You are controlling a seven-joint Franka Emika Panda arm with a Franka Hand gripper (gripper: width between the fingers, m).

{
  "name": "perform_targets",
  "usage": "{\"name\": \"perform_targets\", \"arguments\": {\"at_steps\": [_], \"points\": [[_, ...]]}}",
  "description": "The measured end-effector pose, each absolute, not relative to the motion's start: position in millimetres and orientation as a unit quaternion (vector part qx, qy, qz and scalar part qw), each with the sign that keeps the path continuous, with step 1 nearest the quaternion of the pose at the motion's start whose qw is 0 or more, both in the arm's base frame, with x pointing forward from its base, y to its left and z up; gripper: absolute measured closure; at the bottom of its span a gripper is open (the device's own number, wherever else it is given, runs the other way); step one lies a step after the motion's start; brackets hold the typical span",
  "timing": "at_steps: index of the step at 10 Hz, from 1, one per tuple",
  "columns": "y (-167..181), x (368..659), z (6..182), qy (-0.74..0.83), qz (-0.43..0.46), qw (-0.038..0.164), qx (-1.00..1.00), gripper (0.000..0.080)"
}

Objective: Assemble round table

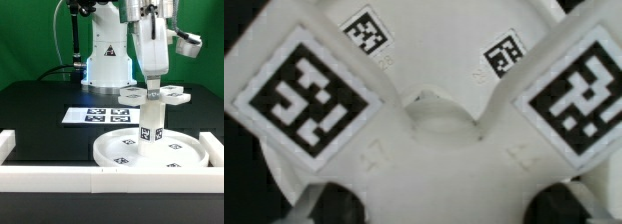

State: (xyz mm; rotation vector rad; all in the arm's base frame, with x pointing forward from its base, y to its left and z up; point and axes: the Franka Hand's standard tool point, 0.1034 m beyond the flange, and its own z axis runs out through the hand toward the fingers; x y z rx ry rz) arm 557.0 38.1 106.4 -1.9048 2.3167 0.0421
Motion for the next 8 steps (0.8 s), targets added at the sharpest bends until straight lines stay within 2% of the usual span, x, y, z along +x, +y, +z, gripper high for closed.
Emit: {"name": "perform_targets", "arguments": {"at_steps": [5, 6, 8], "points": [[38.7, 558.2, 106.2, 0.826, 0.028, 0.074, -0.558, 0.0344], [39.0, 558.2, 106.4, 0.822, 0.028, 0.074, -0.564, 0.0188], [40.4, 560.4, 121.5, 0.81, 0.028, 0.09, -0.578, 0.0158]]}}
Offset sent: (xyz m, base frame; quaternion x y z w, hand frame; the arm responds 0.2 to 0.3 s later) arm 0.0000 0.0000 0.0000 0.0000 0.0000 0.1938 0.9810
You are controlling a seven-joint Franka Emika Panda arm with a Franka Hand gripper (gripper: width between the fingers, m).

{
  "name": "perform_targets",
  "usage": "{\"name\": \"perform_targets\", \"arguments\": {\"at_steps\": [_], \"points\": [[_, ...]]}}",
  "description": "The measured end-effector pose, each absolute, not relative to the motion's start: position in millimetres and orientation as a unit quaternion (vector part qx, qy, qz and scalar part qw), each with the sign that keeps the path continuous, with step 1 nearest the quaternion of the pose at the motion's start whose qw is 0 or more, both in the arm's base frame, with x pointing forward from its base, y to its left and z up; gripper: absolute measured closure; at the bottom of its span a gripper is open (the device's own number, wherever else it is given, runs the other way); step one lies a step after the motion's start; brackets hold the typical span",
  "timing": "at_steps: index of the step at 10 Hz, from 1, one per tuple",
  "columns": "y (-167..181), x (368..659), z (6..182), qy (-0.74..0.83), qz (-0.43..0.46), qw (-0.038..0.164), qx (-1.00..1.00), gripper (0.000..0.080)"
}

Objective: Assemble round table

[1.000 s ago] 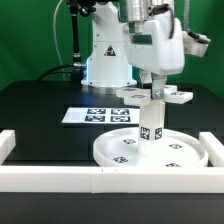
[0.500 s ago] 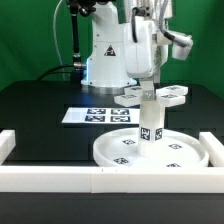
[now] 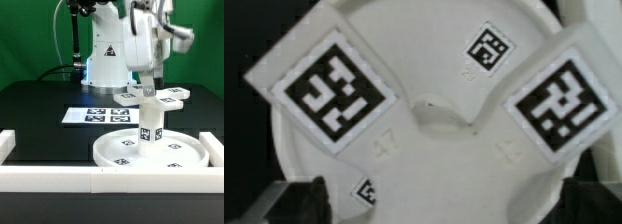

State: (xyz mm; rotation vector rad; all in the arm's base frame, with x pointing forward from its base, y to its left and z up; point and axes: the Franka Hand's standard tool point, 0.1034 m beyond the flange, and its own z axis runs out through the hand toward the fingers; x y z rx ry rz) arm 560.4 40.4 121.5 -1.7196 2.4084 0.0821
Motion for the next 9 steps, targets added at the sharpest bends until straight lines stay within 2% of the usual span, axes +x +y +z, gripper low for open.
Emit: {"name": "perform_targets", "arguments": {"at_steps": [1, 5, 9], "points": [[41.7, 561.5, 128.6, 0.807, 0.027, 0.097, -0.581, 0.0152], [42.2, 560.4, 124.2, 0.752, 0.02, 0.096, -0.652, 0.0151], [44.4, 561.0, 124.0, 0.586, 0.006, 0.089, -0.806, 0.0151]]}}
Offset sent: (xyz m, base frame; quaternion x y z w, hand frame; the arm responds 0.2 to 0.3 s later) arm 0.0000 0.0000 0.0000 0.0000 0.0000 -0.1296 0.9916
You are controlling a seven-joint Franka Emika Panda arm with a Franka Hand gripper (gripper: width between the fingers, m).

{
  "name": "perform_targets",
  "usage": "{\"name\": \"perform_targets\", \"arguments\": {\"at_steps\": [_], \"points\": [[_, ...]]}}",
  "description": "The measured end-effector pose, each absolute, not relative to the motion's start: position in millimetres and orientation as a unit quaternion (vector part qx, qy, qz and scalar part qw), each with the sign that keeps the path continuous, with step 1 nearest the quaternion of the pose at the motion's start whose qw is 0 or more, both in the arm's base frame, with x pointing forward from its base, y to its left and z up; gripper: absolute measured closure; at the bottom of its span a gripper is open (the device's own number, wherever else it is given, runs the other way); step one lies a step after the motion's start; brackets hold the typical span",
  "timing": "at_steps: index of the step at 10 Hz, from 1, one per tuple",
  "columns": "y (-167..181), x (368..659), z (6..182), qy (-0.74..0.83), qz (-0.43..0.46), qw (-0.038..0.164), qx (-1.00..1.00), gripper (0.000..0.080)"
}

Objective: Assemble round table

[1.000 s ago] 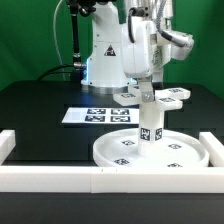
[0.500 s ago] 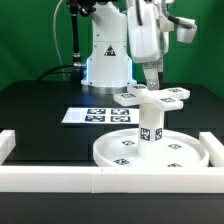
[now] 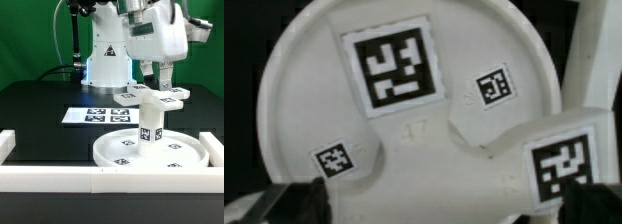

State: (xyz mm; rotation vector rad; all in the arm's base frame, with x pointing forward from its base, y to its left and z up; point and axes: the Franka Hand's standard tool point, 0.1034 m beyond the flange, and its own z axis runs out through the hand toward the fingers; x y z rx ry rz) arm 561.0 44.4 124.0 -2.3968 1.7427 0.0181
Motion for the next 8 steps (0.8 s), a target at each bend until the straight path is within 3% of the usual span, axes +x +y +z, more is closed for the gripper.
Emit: {"name": "perform_targets", "arguments": {"at_steps": [5, 8], "points": [[47.1, 566.1, 126.9, 0.423, -0.006, 0.088, -0.902, 0.0151], [47.5, 565.2, 126.5, 0.257, -0.02, 0.072, -0.963, 0.0151]]}}
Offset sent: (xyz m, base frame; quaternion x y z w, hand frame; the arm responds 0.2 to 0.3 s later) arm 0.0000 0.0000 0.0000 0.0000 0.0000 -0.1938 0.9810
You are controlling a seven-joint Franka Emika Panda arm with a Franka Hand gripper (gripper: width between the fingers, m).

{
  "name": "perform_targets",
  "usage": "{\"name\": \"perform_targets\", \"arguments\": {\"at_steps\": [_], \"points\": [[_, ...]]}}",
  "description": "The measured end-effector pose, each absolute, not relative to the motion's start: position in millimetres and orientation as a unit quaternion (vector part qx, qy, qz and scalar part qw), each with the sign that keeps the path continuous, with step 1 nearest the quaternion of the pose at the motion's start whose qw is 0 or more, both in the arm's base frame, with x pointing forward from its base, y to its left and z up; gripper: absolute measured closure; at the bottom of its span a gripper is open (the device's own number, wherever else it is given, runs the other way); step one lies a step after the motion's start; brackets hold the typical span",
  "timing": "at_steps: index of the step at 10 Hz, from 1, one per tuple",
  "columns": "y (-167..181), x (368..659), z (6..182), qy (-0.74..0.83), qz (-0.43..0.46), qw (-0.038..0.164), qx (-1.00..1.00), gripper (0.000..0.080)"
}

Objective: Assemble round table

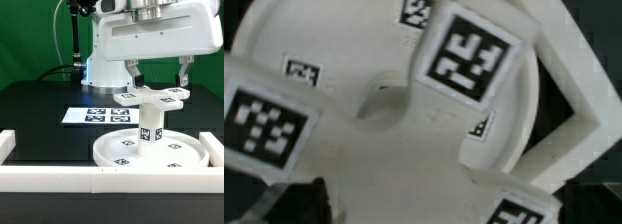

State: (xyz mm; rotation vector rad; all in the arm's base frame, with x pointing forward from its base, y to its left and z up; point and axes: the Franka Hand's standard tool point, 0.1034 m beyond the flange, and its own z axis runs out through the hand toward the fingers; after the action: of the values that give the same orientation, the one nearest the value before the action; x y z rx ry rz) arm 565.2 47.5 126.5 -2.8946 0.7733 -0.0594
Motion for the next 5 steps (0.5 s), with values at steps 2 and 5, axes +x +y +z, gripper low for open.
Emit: {"name": "perform_targets", "arguments": {"at_steps": [2, 5], "points": [[46.6, 566.0, 126.8, 0.149, -0.03, 0.064, -0.986, 0.0151], [41.2, 566.5, 125.9, 0.059, -0.041, 0.058, -0.996, 0.0151]]}}
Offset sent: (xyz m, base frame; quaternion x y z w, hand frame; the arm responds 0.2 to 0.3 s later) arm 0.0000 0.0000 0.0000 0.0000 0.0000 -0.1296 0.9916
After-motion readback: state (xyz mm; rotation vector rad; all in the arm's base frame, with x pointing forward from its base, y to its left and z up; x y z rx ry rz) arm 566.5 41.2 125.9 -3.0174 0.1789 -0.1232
